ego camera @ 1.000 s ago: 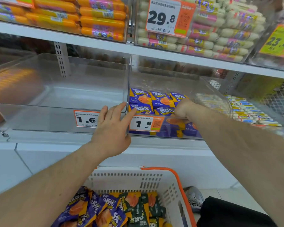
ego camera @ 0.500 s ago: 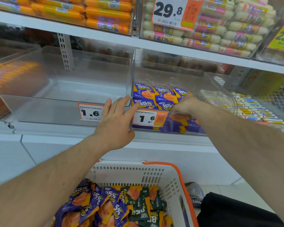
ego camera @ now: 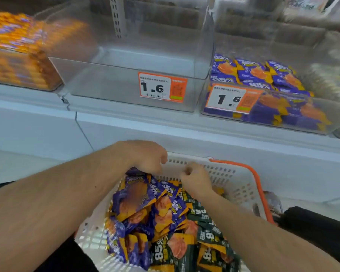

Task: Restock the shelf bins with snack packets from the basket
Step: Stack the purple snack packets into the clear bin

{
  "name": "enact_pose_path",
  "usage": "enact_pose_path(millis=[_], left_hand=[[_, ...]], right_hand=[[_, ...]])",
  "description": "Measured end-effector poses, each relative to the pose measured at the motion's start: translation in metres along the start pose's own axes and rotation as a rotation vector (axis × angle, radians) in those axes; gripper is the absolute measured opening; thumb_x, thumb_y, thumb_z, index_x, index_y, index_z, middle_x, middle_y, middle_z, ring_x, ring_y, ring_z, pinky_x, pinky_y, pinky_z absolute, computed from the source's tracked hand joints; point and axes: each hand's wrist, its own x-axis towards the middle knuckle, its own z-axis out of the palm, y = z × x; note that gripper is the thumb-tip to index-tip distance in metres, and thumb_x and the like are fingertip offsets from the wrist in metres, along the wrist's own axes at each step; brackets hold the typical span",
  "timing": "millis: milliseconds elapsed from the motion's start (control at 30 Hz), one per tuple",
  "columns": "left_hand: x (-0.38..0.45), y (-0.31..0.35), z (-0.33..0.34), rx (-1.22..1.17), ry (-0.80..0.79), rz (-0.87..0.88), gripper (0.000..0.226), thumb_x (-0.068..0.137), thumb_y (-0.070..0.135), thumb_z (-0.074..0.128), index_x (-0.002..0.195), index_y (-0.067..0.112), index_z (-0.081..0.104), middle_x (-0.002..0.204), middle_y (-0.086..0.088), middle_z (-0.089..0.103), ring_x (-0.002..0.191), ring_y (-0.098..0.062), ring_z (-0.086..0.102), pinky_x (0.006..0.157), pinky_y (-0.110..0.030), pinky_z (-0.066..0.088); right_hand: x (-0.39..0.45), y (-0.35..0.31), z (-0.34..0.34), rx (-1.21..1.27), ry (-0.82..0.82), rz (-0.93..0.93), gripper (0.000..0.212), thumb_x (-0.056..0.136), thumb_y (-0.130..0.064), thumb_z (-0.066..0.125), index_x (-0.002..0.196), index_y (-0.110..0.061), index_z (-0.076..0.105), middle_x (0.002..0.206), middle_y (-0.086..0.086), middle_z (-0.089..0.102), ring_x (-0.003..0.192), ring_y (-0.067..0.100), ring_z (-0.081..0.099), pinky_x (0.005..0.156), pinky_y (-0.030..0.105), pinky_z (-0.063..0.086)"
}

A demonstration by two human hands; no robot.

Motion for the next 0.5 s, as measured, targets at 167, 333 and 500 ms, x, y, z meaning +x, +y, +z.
enact_pose_path(millis=[167,333,500], left_hand=[[0.007,-0.014,0.010,-0.057,0.031,-0.019,0.043,0.098,0.034,0.047,0.139,0.023,0.046,0.144,-0.001,0.047,0.122,-0.022,0.048,0.096,-0.032,0.039],[0.007,-0.020,0.018,-0.039,-0.024,-0.029,0.031,0.094,0.032,0.046,0.114,0.014,0.062,0.123,-0.008,0.060,0.110,-0.030,0.060,0.092,-0.044,0.051],[0.006,-0.014,0.016,0.008,-0.050,-0.026,0.034,0.096,0.027,0.044,0.120,0.011,0.062,0.118,-0.010,0.061,0.105,-0.030,0.061,0.088,-0.044,0.052]], right_hand=[[0.005,0.034,0.075,0.513,-0.163,0.751,0.038,0.088,-0.008,0.055,0.126,-0.007,0.055,0.086,0.013,0.059,0.071,0.025,0.047,0.061,0.037,0.051],[0.017,0.043,0.106,0.556,-0.061,0.852,0.015,0.090,-0.013,0.056,0.098,0.000,0.053,0.055,0.002,0.034,0.049,0.018,0.025,0.054,0.031,0.028],[0.023,0.040,0.113,0.641,-0.031,0.886,0.020,0.092,-0.010,0.054,0.073,-0.008,0.046,0.055,0.006,0.037,0.050,0.019,0.027,0.051,0.031,0.027]])
